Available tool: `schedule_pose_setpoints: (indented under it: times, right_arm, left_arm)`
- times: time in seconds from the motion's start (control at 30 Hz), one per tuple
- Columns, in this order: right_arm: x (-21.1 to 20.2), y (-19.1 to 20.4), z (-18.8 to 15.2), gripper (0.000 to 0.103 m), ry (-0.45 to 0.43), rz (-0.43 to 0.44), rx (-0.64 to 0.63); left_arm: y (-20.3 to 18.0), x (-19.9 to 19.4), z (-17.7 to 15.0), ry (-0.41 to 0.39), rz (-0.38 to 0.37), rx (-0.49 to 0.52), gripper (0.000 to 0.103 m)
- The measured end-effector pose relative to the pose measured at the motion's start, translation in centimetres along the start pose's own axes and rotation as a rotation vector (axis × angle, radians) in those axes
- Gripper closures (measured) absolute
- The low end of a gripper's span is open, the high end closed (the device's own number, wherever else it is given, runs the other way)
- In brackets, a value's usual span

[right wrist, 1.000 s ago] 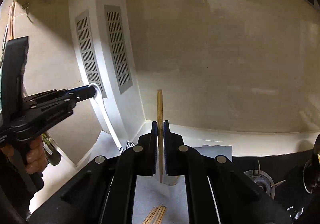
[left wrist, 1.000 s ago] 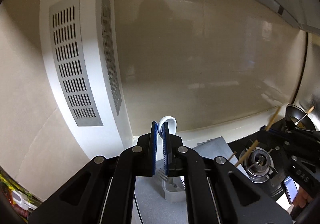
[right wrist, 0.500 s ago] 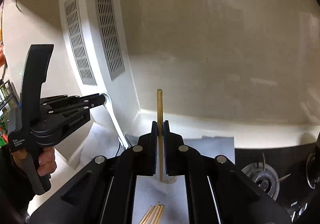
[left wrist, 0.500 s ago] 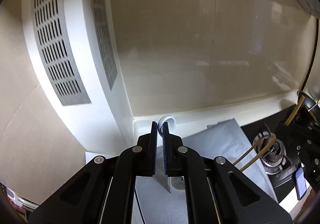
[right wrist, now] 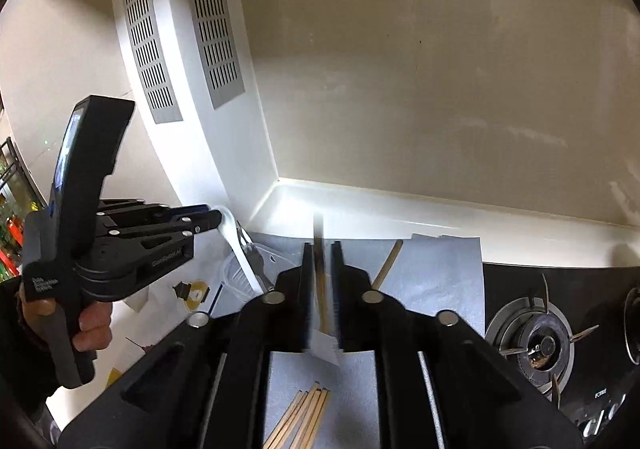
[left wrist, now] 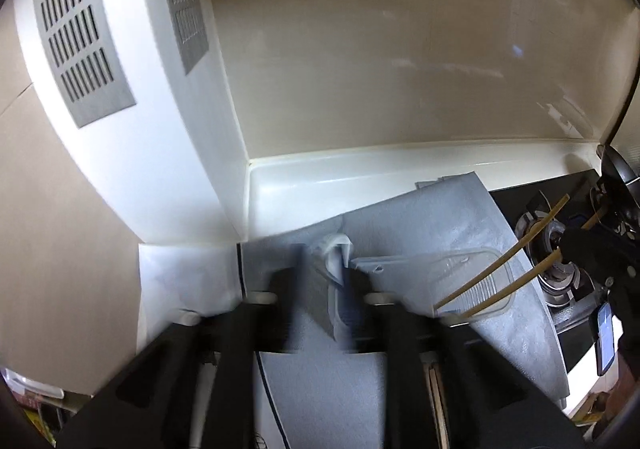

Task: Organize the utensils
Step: 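Withdraw both open tools back over the chopstick bundle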

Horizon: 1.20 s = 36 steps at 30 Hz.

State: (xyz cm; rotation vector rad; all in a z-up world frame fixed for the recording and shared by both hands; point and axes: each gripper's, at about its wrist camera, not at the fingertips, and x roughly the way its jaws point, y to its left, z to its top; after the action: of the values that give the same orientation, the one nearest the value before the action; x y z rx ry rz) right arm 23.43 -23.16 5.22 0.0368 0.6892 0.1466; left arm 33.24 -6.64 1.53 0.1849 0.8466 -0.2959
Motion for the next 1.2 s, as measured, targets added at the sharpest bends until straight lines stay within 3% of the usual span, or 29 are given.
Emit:
schedule_pose_setpoints:
  times: [0.03, 0.07, 0.13, 0.4, 0.53, 0.77, 0.9, 1.2]
  right_arm:
    - [-0.1, 0.0, -0.1, 0.063, 0.000, 0.000, -0.002]
    - [-0.4, 0.1, -0.1, 0.052, -0.006, -0.002, -0.002]
    - [-1.2, 0.3, -0.2, 0.050, -0.037, 0.009, -0.013]
    - [-6.0, -0.5, -0.8, 0.041, -0.127, -0.020, 0.026]
    - [-6.4, -1.2, -3.7, 0.038, -0.031, -0.038, 0.059]
    - [-2.6, -1.6, -12.0, 0.038, 0.260, -0.019, 0.134]
    - [0.0, -0.6, -15.5, 0.039, 0.423, 0.033, 0.144]
    - [0.0, -0.2, -16.9, 0.039, 0.457, 0.042, 0.152]
  left_arm:
    - [0.2, -0.6, -0.1, -0.024, 0.020, -0.008, 0.030]
    - [0.4, -1.3, -0.3, -0.053, 0.046, -0.016, 0.017]
    - [0.7, -3.0, -0.4, -0.106, 0.067, -0.019, 0.016]
    - [2.0, -7.3, -2.4, -0.108, 0.074, -0.074, 0.013]
    - [1.7, -7.4, -5.6, -0.062, 0.099, -0.067, 0.011]
    - [0.2, -2.4, -13.0, 0.193, 0.060, -0.076, 0.011]
    - [-0.8, -0.9, -15.5, 0.260, 0.088, -0.043, 0.011]
    - [-1.7, -1.2, -16.1, 0.275, 0.088, -0.011, 0.011]
